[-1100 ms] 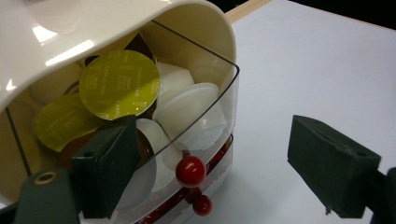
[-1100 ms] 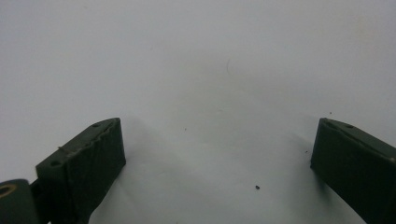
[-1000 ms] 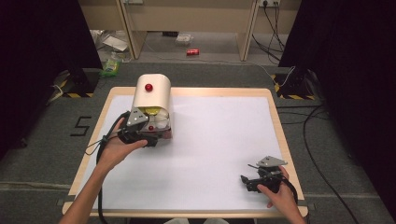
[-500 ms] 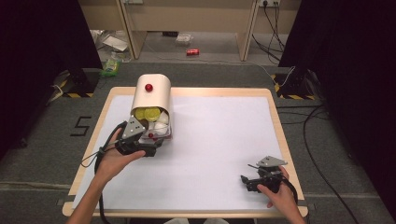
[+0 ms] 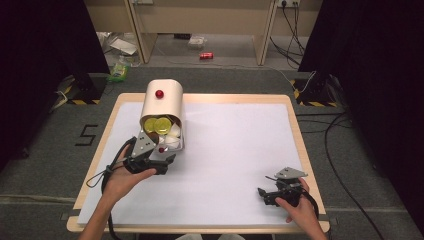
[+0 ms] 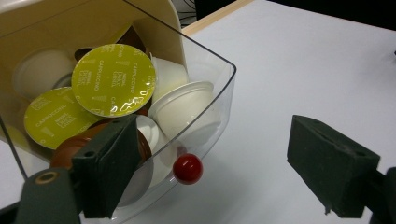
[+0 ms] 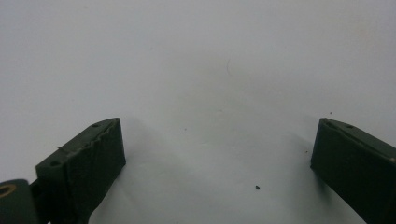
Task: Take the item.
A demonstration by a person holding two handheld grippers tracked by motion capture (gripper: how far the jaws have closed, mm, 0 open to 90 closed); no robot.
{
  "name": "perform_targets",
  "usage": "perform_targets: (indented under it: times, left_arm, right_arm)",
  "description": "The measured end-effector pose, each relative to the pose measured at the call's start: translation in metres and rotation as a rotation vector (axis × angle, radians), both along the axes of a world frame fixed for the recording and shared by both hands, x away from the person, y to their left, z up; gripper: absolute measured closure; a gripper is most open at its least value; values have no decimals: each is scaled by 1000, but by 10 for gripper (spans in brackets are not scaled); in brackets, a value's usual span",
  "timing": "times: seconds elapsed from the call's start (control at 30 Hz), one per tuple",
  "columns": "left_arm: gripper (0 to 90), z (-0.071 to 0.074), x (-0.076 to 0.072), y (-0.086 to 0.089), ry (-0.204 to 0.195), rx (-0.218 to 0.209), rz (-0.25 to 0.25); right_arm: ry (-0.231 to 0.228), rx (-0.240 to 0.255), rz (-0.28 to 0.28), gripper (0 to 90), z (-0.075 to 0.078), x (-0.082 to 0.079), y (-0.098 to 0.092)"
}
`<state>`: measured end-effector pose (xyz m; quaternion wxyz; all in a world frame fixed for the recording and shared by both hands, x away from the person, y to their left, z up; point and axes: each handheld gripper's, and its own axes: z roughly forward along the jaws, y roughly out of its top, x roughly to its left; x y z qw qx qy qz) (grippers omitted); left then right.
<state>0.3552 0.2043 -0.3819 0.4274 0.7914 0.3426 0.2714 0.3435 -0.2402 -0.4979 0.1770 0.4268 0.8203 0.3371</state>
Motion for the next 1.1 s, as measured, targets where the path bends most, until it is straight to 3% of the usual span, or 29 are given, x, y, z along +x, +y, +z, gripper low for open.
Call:
perform_targets:
  times: [0.4, 0.43, 0.53, 0.57, 0.7, 0.8, 0.83, 1.03, 1.1]
  left_arm:
    - [172, -4, -11, -2, 9, 0, 7]
    - [172, -4, -11, -1, -4, 12, 1]
    - [172, -5, -14, -3, 7, 6, 8]
    - [172, -5, -14, -2, -9, 14, 3]
    - [172, -7, -18, -3, 7, -2, 10]
    - [172, -8, -19, -2, -8, 9, 3]
    - [172, -9, -21, -3, 9, 1, 6]
    - [172, -9, -22, -2, 3, 9, -2]
    - [172, -8, -22, -2, 21, 2, -1]
  right_arm:
    - [0, 0, 0, 34, 0, 0, 0]
    - [0, 0, 0, 34, 0, 0, 0]
    - [0, 0, 0, 34, 0, 0, 0]
    - [0, 0, 0, 34, 0, 0, 0]
    - [0, 0, 0, 34, 0, 0, 0]
    - [2, 1, -3, 34, 0, 0, 0]
    - [2, 1, -3, 34, 0, 0, 0]
    - [0, -1, 0, 34, 0, 0, 0]
    - [0, -1, 0, 34, 0, 0, 0]
